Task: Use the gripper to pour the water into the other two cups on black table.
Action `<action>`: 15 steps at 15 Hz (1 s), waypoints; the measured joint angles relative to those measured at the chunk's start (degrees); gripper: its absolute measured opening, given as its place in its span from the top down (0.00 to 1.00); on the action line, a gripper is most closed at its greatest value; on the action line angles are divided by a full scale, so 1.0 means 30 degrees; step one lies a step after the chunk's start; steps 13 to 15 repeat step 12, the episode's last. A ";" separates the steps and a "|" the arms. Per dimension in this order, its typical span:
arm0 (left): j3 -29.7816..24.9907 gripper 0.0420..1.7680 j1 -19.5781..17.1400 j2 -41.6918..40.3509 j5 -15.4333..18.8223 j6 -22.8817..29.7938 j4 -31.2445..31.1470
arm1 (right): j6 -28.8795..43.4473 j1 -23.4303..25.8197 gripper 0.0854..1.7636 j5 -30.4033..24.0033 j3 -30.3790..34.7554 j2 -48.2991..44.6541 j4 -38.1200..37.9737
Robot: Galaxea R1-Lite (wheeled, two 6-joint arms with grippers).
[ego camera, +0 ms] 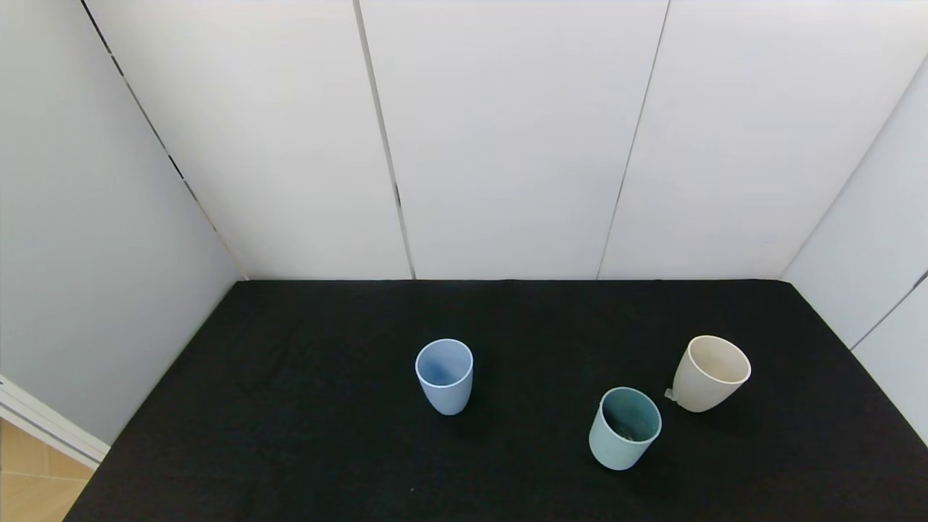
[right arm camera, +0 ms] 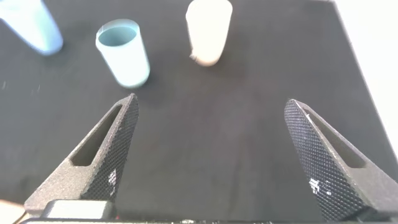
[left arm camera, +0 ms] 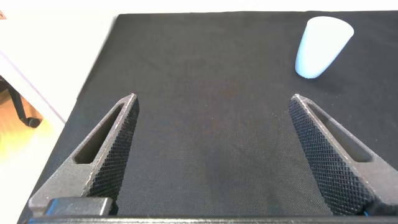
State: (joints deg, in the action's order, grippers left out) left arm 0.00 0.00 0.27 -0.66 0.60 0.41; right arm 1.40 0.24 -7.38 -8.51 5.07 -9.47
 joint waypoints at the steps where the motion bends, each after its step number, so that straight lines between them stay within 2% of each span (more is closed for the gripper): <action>1: 0.0000 0.03 0.0000 0.0000 -0.0008 -0.0008 0.0000 | 0.0008 0.0000 0.04 0.0585 0.0089 -0.0561 0.0134; 5: 0.0000 0.03 0.0000 0.0000 0.0008 0.0000 0.0000 | -0.0451 -0.0020 0.04 0.2540 0.1955 -0.1536 0.3377; 8: 0.0000 0.03 0.0000 0.0000 0.0008 -0.0008 -0.0004 | -0.0565 -0.0020 0.04 0.2528 0.2727 -0.1674 0.3487; 15: 0.0000 0.03 0.0000 0.0000 0.0000 0.0000 0.0000 | -0.0492 -0.0020 0.04 0.2458 0.2828 -0.1699 0.3495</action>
